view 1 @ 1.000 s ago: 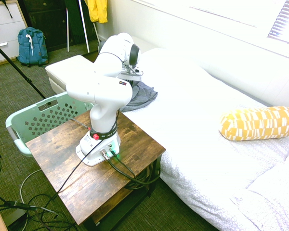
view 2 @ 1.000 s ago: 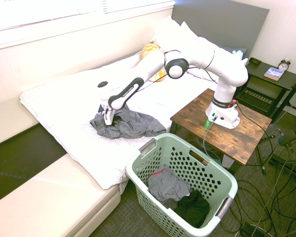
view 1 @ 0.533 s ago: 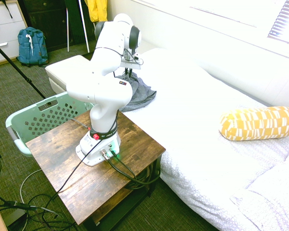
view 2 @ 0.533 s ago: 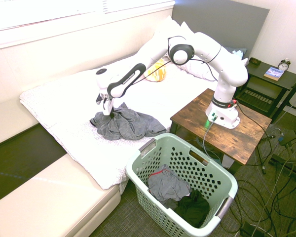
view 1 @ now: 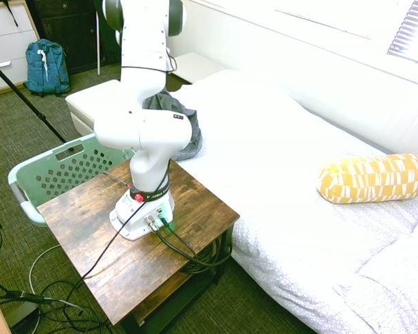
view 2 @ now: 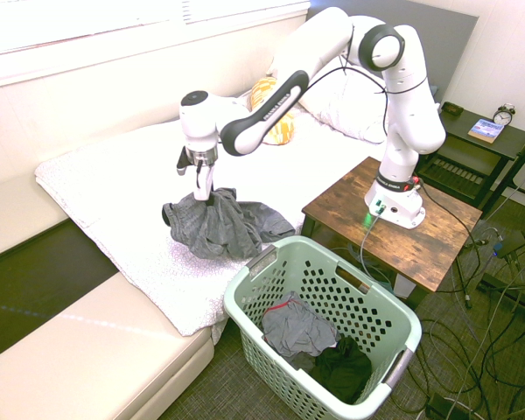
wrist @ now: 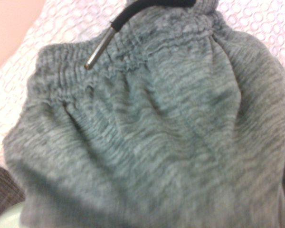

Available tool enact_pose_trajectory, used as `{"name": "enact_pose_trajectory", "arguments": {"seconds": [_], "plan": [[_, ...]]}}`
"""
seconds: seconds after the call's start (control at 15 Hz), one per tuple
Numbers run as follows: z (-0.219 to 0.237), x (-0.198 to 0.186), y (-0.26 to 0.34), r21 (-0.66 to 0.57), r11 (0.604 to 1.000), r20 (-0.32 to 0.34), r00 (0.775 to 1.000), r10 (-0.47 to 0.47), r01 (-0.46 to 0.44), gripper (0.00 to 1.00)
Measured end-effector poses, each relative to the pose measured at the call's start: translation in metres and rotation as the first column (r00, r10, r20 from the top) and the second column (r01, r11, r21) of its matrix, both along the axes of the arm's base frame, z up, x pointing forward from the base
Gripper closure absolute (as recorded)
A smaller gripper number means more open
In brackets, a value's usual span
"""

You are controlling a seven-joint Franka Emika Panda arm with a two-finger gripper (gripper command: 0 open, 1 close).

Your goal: Put my clothes in the laundry bag

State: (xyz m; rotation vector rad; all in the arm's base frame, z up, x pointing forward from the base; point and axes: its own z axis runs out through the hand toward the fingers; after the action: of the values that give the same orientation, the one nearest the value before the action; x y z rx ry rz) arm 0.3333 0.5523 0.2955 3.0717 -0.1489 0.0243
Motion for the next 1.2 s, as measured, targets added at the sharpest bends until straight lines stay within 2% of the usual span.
{"name": "enact_pose_trajectory", "arguments": {"seconds": [0.27,0.47,0.6,0.67,0.73,1.2], "plan": [[0.026,-0.178,-0.001,-0.074,0.995,0.021,0.998,0.064,-0.062,1.0],[0.0,-0.312,-0.042,-0.147,0.985,0.003,0.996,0.094,-0.092,1.0],[-0.038,-0.367,-0.084,-0.172,0.979,-0.007,0.994,0.107,-0.107,1.0],[-0.056,-0.373,-0.103,-0.179,0.978,-0.015,0.994,0.109,-0.109,1.0],[-0.066,-0.367,-0.112,-0.184,0.978,-0.017,0.995,0.096,-0.098,0.0],[-0.074,-0.348,-0.115,-0.2,0.976,-0.028,0.996,0.084,-0.088,0.0]]}}
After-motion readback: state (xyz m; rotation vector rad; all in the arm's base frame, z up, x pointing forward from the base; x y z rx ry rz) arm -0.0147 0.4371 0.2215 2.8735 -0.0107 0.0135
